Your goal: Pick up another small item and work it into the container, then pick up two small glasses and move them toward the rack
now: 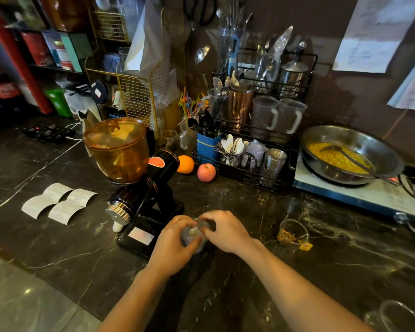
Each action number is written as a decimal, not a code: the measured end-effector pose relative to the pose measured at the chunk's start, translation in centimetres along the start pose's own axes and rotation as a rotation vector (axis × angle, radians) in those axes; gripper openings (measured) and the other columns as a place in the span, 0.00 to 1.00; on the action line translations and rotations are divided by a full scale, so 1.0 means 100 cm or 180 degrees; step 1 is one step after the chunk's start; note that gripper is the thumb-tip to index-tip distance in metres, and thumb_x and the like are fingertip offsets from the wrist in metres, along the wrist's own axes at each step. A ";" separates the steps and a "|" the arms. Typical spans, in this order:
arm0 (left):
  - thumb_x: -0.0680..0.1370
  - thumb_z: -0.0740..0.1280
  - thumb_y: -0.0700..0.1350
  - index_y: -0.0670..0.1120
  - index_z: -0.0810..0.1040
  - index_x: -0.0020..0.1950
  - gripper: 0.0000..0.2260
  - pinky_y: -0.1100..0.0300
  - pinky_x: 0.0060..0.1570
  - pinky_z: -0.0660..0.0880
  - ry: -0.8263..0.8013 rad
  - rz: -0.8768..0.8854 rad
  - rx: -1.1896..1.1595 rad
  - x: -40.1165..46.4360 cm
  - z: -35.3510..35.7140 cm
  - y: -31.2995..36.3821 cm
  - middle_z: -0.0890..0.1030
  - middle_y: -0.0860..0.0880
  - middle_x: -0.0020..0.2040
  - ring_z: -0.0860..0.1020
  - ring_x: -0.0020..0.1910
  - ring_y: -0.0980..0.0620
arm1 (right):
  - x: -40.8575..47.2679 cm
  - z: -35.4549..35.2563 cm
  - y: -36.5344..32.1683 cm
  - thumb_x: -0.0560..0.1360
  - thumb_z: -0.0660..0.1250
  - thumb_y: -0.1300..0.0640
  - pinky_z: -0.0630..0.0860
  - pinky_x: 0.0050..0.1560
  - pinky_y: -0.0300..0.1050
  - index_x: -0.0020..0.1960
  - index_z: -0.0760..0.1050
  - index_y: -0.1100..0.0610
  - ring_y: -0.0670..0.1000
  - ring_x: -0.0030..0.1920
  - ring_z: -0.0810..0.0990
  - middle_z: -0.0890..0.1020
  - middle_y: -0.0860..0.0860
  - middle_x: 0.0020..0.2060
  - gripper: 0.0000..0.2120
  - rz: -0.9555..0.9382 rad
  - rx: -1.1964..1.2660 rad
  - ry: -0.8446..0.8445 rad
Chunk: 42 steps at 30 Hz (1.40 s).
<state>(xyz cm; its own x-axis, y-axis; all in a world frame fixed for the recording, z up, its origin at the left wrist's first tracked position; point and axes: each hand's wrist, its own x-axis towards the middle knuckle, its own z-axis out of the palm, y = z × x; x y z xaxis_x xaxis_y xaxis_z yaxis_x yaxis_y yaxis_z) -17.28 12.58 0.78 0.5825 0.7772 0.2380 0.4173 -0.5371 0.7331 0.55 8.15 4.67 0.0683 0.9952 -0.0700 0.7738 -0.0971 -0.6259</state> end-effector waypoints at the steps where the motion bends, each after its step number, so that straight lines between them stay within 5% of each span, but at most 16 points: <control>1: 0.73 0.69 0.57 0.55 0.77 0.58 0.15 0.55 0.54 0.78 -0.0005 0.0020 -0.0014 0.001 0.000 0.001 0.74 0.59 0.58 0.76 0.57 0.59 | -0.002 -0.003 0.000 0.76 0.68 0.52 0.76 0.61 0.49 0.64 0.78 0.50 0.48 0.61 0.78 0.81 0.48 0.60 0.16 0.0005 -0.0039 0.0087; 9: 0.73 0.74 0.51 0.53 0.75 0.62 0.18 0.55 0.61 0.74 0.0110 0.0082 0.0364 0.011 0.008 0.017 0.75 0.57 0.58 0.74 0.58 0.60 | -0.024 -0.021 0.007 0.77 0.68 0.50 0.65 0.69 0.45 0.74 0.66 0.48 0.47 0.72 0.67 0.71 0.47 0.72 0.27 0.0142 -0.0183 0.0495; 14: 0.72 0.75 0.50 0.51 0.75 0.63 0.21 0.44 0.75 0.57 0.0293 0.0200 0.0893 0.017 0.017 0.032 0.77 0.52 0.63 0.73 0.66 0.53 | -0.042 -0.033 0.016 0.77 0.69 0.51 0.64 0.72 0.46 0.76 0.61 0.48 0.47 0.74 0.64 0.68 0.48 0.74 0.31 0.0198 -0.0117 0.0716; 22: 0.72 0.75 0.52 0.50 0.72 0.69 0.27 0.48 0.69 0.69 0.0143 0.0303 0.0463 0.026 0.048 0.065 0.75 0.51 0.67 0.71 0.68 0.54 | -0.087 -0.051 0.044 0.77 0.68 0.48 0.59 0.73 0.46 0.78 0.54 0.47 0.47 0.76 0.58 0.61 0.48 0.77 0.36 0.0511 -0.0114 0.1117; 25: 0.72 0.75 0.51 0.50 0.70 0.71 0.30 0.57 0.68 0.68 0.0009 0.0283 0.0241 0.026 0.063 0.077 0.73 0.51 0.69 0.70 0.69 0.56 | -0.110 -0.055 0.058 0.76 0.69 0.47 0.61 0.74 0.48 0.79 0.53 0.47 0.47 0.76 0.58 0.61 0.47 0.78 0.37 0.0662 -0.0106 0.1286; 30: 0.73 0.75 0.52 0.51 0.67 0.74 0.32 0.59 0.69 0.67 -0.0301 0.0372 0.0122 0.022 0.087 0.091 0.70 0.53 0.71 0.68 0.70 0.58 | -0.157 -0.054 0.083 0.75 0.71 0.47 0.55 0.74 0.42 0.78 0.54 0.48 0.44 0.76 0.56 0.61 0.46 0.77 0.38 0.0935 -0.0049 0.1695; 36: 0.72 0.76 0.51 0.50 0.67 0.74 0.33 0.69 0.65 0.61 -0.0507 0.0390 0.0031 0.024 0.118 0.100 0.70 0.52 0.73 0.66 0.69 0.61 | -0.213 -0.060 0.111 0.74 0.71 0.45 0.58 0.75 0.49 0.78 0.54 0.48 0.45 0.76 0.56 0.61 0.47 0.77 0.39 0.1423 0.0067 0.2017; 42: 0.71 0.77 0.51 0.49 0.65 0.75 0.36 0.63 0.65 0.63 -0.0748 0.0257 -0.0171 0.030 0.146 0.111 0.70 0.51 0.72 0.65 0.67 0.61 | -0.260 -0.067 0.134 0.73 0.73 0.44 0.60 0.75 0.51 0.78 0.56 0.49 0.47 0.76 0.58 0.64 0.48 0.76 0.40 0.1783 -0.0084 0.2288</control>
<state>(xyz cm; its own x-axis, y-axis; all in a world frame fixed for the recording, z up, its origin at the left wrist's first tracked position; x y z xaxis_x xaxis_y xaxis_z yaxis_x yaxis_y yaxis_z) -0.71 4.13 0.36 0.7613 0.6315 0.1471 0.3287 -0.5714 0.7519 13.39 -18.95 3.33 0.8076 0.5708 0.1481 0.5228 -0.5769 -0.6276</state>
